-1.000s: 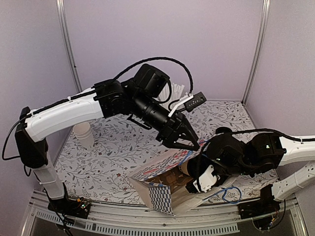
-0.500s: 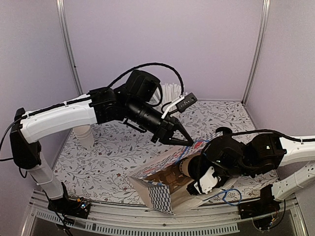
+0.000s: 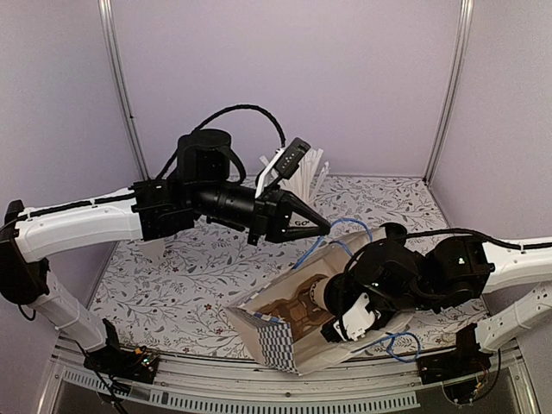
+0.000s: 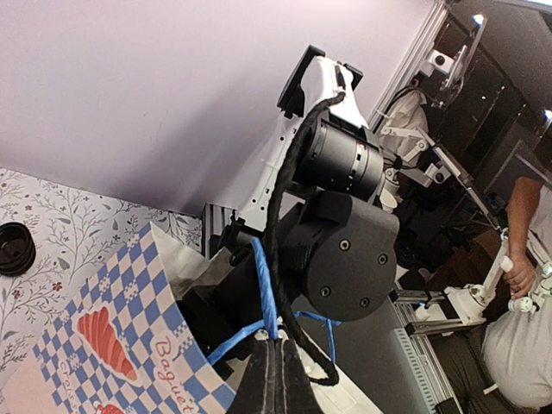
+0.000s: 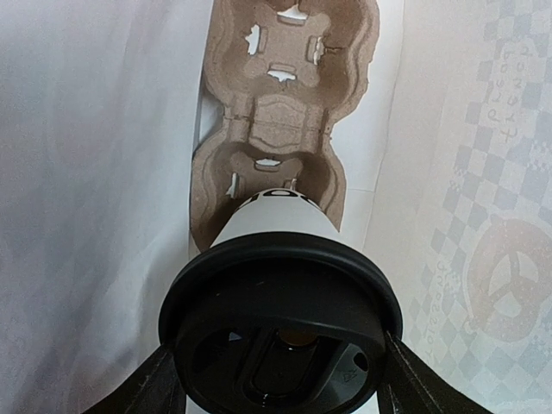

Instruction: Pack the takeout coffee

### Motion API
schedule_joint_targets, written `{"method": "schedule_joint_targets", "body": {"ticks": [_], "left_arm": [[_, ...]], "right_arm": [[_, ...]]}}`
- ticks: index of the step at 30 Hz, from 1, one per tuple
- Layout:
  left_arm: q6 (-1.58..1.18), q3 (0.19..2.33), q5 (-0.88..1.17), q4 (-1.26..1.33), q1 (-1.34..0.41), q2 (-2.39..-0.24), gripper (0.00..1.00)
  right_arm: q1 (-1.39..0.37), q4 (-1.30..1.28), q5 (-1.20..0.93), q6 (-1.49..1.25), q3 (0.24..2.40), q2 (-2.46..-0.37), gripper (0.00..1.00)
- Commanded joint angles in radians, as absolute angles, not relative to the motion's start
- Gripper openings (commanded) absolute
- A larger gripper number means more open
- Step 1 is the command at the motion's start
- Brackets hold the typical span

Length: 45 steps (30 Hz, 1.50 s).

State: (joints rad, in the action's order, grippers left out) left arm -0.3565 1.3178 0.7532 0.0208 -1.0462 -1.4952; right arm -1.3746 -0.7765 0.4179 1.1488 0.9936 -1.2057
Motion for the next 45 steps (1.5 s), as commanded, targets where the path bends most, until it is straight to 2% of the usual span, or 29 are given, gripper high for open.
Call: {"method": "schedule_joint_targets", "body": {"ticks": [1,39,40,43,45], "left_arm": [[-0.41,1.285,0.783,0.17,-1.049,-1.497,0.0],[-0.385,1.266,0.808,0.172,-1.044,-1.511,0.0],[-0.382,1.268,0.804,0.165,-1.038,-1.51,0.06],[-0.351,1.28,0.781,0.105,-1.013,-1.498,0.36],[-0.312,1.285,0.756,0.048,-0.986,-1.472,0.46]], "right_arm": [[-1.385,-0.71,0.439,1.151,0.992,-1.225,0.31],[-1.376,-0.699,0.383,1.125,0.972,-1.296,0.31],[-1.375,-0.699,0.381,1.123,0.974,-1.297,0.31],[-1.364,-0.706,0.38,1.116,0.983,-1.303,0.31],[-1.358,-0.704,0.383,1.113,0.988,-1.309,0.31]]}}
